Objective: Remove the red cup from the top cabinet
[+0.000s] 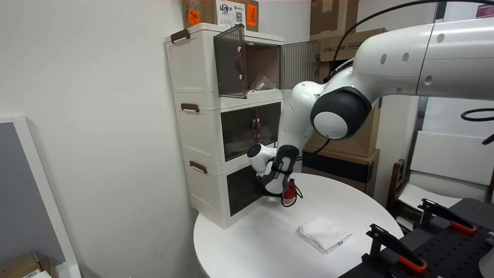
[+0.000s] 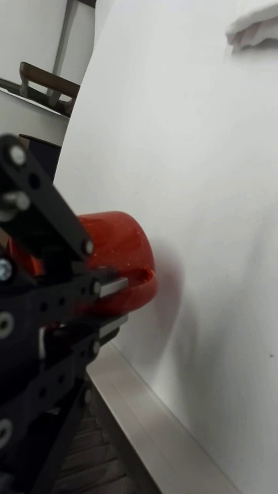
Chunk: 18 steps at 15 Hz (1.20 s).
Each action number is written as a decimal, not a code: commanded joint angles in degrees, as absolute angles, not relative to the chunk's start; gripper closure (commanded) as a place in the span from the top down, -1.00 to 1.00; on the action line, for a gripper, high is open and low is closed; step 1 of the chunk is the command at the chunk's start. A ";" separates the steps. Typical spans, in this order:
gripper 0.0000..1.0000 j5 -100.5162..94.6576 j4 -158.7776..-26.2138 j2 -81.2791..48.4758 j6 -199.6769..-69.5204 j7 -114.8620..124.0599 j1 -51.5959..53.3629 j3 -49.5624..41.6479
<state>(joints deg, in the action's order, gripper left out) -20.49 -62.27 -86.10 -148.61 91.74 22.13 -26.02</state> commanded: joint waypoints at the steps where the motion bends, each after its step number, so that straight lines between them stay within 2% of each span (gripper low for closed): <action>1: -0.93 -24.54 -61.49 -86.09 -148.54 91.65 19.84 -22.65; 8: -0.93 -29.07 -61.33 -85.98 -148.39 90.37 16.59 -17.05; 9: -0.21 -29.35 -61.17 -85.83 -148.40 89.83 16.09 -16.49; 10: -0.19 -29.35 -60.91 -85.70 -148.36 89.16 15.53 -15.87; 16: 0.67 -24.94 -59.37 -85.43 -148.41 83.73 14.19 -15.38; 18: 0.96 -25.04 -59.23 -83.74 -149.39 78.33 10.87 -11.25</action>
